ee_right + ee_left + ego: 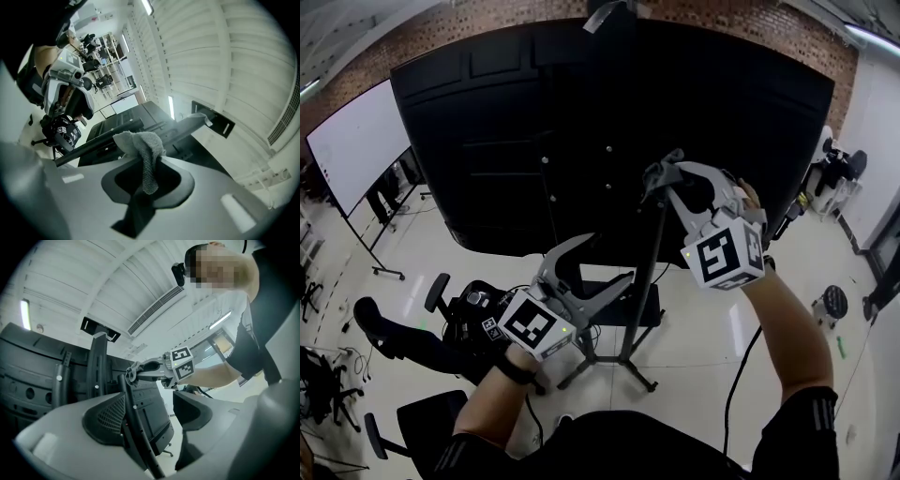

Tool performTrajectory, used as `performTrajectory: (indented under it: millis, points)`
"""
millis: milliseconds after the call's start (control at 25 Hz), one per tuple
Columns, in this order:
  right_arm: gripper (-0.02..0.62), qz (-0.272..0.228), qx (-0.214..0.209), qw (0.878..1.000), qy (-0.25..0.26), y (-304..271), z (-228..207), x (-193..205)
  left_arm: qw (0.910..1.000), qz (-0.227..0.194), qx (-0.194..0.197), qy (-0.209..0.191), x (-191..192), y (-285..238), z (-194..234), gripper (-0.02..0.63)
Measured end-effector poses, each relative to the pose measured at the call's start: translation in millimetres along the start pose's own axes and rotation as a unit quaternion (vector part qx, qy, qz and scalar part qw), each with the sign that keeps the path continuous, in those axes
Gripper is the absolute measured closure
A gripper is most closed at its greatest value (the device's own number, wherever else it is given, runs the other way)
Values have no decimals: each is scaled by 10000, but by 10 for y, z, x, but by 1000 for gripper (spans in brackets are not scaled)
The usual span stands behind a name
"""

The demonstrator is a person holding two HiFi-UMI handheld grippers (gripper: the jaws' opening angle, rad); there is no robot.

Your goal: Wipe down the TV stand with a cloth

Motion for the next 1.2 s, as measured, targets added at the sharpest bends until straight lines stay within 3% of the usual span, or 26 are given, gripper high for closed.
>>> performTrajectory:
  millis: [520, 760, 920, 1080, 1200]
  points:
    - [535, -188, -198, 9981, 551, -998, 396, -1303, 9995, -107, -245, -165, -304, 1100, 912, 265]
    - [537, 119, -426, 9910, 1267, -1565, 598, -1715, 9996, -76, -278, -65, -282, 1353, 1225, 265]
    - [537, 421, -669, 9863, 1450, -1879, 678, -1830, 9994, -121, -312, 118, -216, 1502, 1442, 265]
    - [537, 853, -787, 9724, 2024, -2124, 743, -1901, 9990, -99, -363, 243, -161, 1603, 1586, 265]
    - [537, 1313, -970, 9490, 2696, -2305, 830, -1920, 9989, -124, -315, 312, -86, 1645, 1641, 265]
Point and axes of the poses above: the fingertips, and each gripper's own axes: y backward along the fingers, z to its left, x out of its underside, the point moved 5 cm from there along y, backward along the fingers, and after that the axes turned 10 degrees about y, right-handed, at the moved point
